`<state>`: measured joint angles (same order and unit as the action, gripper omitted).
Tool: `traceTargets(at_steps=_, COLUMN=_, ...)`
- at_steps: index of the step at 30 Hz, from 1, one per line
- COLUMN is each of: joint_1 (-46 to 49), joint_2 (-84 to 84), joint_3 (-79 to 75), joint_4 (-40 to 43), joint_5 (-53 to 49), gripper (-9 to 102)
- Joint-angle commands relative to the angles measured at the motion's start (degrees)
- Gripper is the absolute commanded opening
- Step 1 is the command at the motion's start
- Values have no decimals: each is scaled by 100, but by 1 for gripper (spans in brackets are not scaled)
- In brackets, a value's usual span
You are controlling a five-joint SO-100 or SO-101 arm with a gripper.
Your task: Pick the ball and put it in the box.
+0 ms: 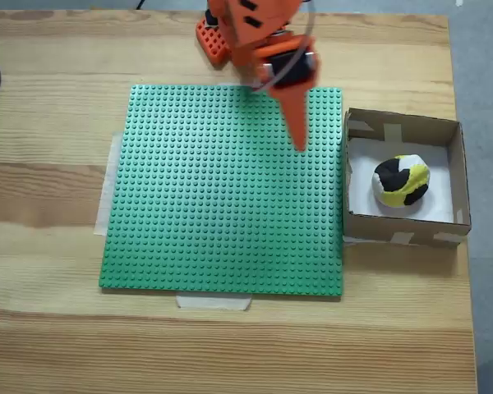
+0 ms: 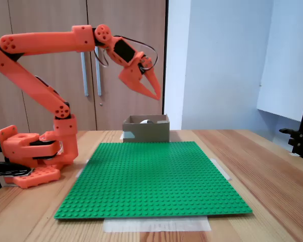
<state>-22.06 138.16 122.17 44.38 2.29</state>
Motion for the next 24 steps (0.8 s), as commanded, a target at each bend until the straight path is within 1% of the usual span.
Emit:
traceTargets(at_steps=1, joint_1=642, joint_2=510, joint_3=70, joint_4=-272, joint_5=-193, gripper=-1)
traceTargets(at_steps=5, joint_1=1371, joint_2=826, joint_3=475, joint_4=-475, joint_5=-229, gripper=-1)
traceTargets(at_steps=9, joint_1=1802, joint_2=1257, joint_3=1248, joint_4=-729, joint_5=-299, gripper=-1)
traceTargets(at_steps=12, joint_1=1898, joint_2=1538, joint_3=1793, joint_4=-809, joint_5=-299, gripper=-1)
traceTargets(at_steps=21, joint_1=1951, joint_2=2628, joint_3=3586, joint_4=-1450, joint_5=-202, gripper=-1)
traceTargets(at_steps=24, joint_1=1951, joint_2=3182, joint_3=4131, joint_4=-1397, joint_5=-281, gripper=-1)
